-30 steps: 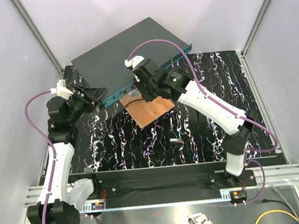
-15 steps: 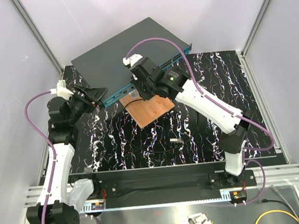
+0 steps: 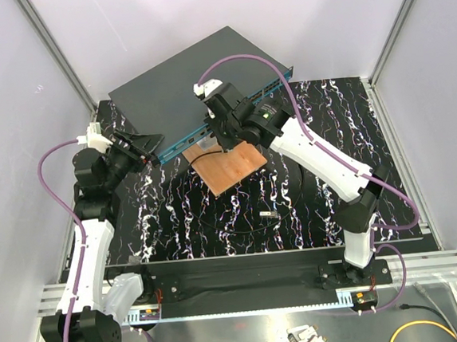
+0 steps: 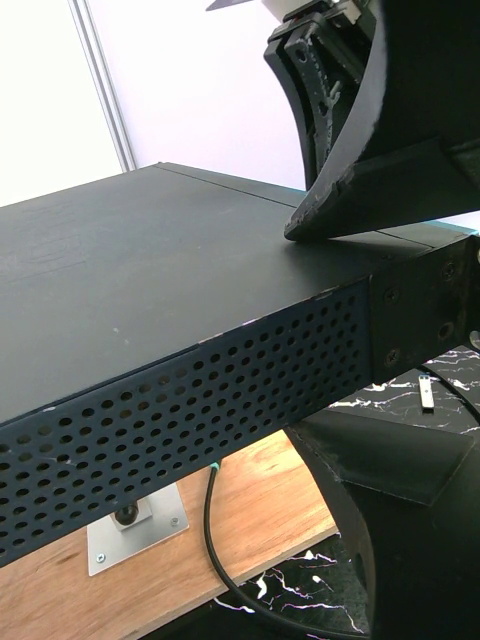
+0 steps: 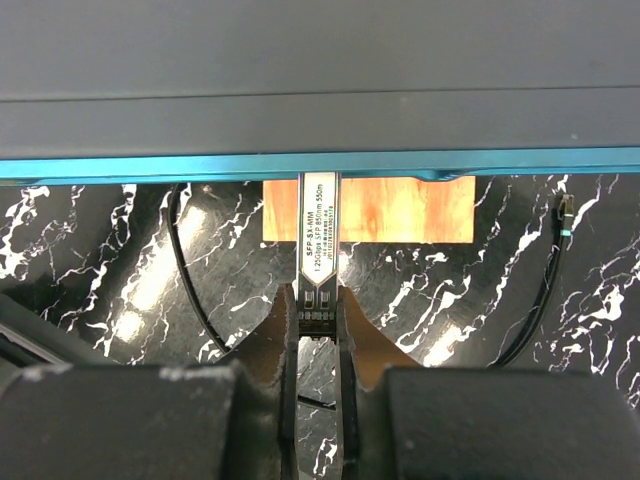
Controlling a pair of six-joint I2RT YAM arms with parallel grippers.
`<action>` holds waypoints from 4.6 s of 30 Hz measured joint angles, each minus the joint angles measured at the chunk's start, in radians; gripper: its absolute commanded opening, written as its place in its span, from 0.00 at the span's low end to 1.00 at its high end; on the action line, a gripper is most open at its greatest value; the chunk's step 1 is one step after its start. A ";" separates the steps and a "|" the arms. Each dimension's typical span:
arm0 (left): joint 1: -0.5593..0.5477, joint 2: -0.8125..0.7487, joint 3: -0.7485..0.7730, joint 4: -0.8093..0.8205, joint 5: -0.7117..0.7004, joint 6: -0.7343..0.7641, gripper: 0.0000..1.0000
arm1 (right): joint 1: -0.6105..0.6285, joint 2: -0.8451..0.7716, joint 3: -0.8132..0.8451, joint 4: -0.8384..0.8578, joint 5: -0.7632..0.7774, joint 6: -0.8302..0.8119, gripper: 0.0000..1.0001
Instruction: Insert the plug into the switch port
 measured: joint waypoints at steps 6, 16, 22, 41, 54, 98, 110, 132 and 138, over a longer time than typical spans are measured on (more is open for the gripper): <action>0.000 0.000 -0.002 0.003 0.000 0.000 0.31 | -0.010 0.000 0.002 -0.010 -0.027 0.000 0.00; -0.013 -0.005 -0.003 0.003 -0.019 0.000 0.28 | -0.009 0.002 0.023 -0.019 -0.062 0.006 0.00; -0.015 -0.005 -0.003 0.002 -0.021 0.000 0.27 | -0.009 0.006 0.032 -0.021 -0.061 0.006 0.00; -0.019 -0.007 -0.003 0.002 -0.027 0.000 0.26 | -0.005 0.018 0.057 -0.029 -0.060 0.008 0.00; -0.022 -0.010 -0.005 0.000 -0.033 0.000 0.26 | 0.000 0.034 0.065 -0.026 -0.037 -0.009 0.00; -0.034 -0.018 -0.011 0.002 -0.052 0.000 0.25 | -0.005 0.077 0.095 -0.089 -0.027 -0.145 0.55; -0.034 -0.018 -0.011 0.001 -0.054 0.000 0.25 | -0.084 -0.046 0.003 -0.032 -0.175 -0.122 0.30; -0.035 -0.018 -0.011 0.001 -0.055 0.002 0.24 | -0.084 0.035 0.109 -0.003 -0.230 -0.079 0.31; -0.035 -0.018 -0.011 0.001 -0.055 0.002 0.23 | -0.084 0.067 0.148 0.011 -0.196 -0.056 0.30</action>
